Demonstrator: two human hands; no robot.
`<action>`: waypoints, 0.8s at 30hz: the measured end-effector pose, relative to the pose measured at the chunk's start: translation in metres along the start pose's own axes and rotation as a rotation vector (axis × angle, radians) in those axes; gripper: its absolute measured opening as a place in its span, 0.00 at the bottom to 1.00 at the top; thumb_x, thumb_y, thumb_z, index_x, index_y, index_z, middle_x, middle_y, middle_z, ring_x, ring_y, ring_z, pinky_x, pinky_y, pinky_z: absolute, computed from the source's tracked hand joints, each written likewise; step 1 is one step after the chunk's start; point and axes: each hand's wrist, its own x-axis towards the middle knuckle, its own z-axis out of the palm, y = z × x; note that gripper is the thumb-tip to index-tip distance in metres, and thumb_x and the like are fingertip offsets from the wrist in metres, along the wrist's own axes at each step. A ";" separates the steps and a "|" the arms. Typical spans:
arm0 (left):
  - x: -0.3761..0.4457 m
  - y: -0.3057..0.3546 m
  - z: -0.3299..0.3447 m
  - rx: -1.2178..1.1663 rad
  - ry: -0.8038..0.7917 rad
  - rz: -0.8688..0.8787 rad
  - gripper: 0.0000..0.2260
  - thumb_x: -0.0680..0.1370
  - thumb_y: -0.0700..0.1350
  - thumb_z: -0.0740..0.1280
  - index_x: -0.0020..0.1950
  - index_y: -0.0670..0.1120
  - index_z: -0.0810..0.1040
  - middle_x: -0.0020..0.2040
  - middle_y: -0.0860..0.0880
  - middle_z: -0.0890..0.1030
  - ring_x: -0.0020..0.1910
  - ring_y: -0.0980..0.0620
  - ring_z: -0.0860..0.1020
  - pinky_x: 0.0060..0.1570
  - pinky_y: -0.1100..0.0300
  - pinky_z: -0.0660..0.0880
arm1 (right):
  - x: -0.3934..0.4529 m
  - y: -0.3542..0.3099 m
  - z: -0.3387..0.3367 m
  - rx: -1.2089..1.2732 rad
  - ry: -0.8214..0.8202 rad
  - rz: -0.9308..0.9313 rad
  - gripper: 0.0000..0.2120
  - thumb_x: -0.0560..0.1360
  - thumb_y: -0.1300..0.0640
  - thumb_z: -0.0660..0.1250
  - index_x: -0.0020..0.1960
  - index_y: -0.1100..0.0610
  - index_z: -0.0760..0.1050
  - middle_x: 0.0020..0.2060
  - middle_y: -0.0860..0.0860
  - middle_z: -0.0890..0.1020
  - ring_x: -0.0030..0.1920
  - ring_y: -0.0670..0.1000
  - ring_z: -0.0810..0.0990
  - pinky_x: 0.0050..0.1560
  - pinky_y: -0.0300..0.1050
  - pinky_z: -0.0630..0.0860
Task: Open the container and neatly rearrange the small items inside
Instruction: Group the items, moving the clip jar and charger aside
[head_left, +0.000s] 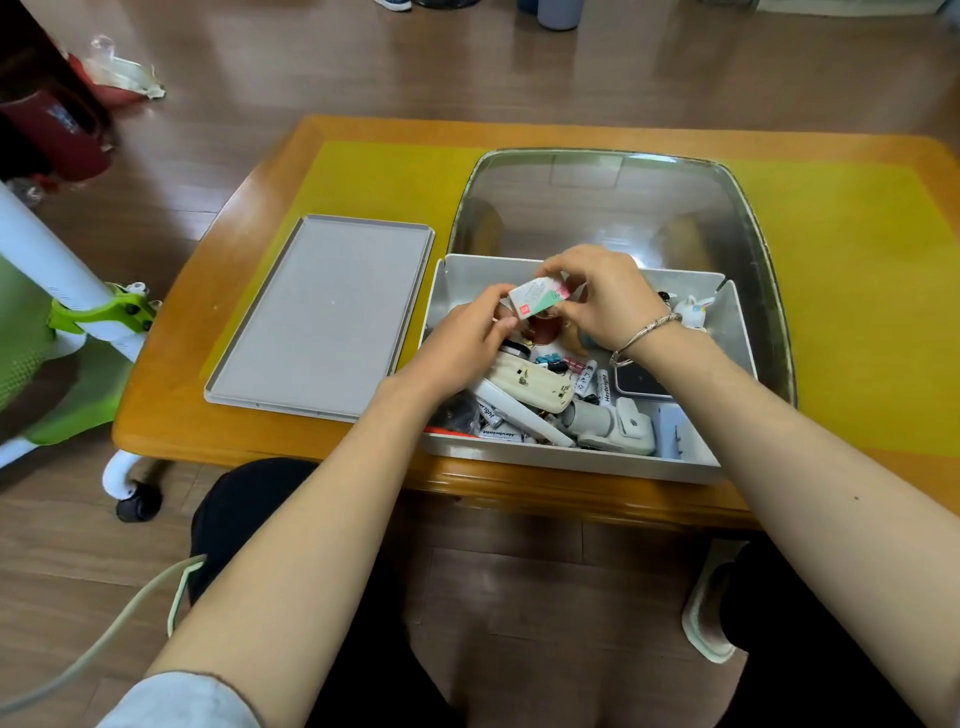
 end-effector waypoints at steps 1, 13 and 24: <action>0.000 0.000 0.000 0.005 0.019 0.006 0.16 0.82 0.45 0.59 0.71 0.49 0.66 0.61 0.48 0.79 0.58 0.52 0.77 0.53 0.57 0.74 | 0.000 0.001 0.001 -0.002 0.002 0.014 0.15 0.68 0.65 0.71 0.53 0.56 0.80 0.49 0.54 0.82 0.48 0.55 0.78 0.52 0.47 0.73; -0.001 -0.001 0.000 0.021 0.090 0.095 0.18 0.80 0.43 0.64 0.69 0.52 0.67 0.61 0.46 0.79 0.56 0.50 0.79 0.53 0.52 0.76 | 0.002 -0.004 -0.004 0.020 -0.030 -0.029 0.17 0.70 0.69 0.69 0.57 0.58 0.80 0.54 0.56 0.79 0.49 0.53 0.78 0.52 0.39 0.71; 0.009 -0.003 -0.004 -0.148 0.113 0.023 0.32 0.75 0.46 0.71 0.74 0.56 0.58 0.47 0.60 0.75 0.42 0.65 0.78 0.37 0.73 0.71 | 0.018 -0.011 0.009 0.191 0.029 0.083 0.17 0.69 0.70 0.69 0.55 0.56 0.79 0.49 0.51 0.84 0.46 0.46 0.82 0.52 0.36 0.76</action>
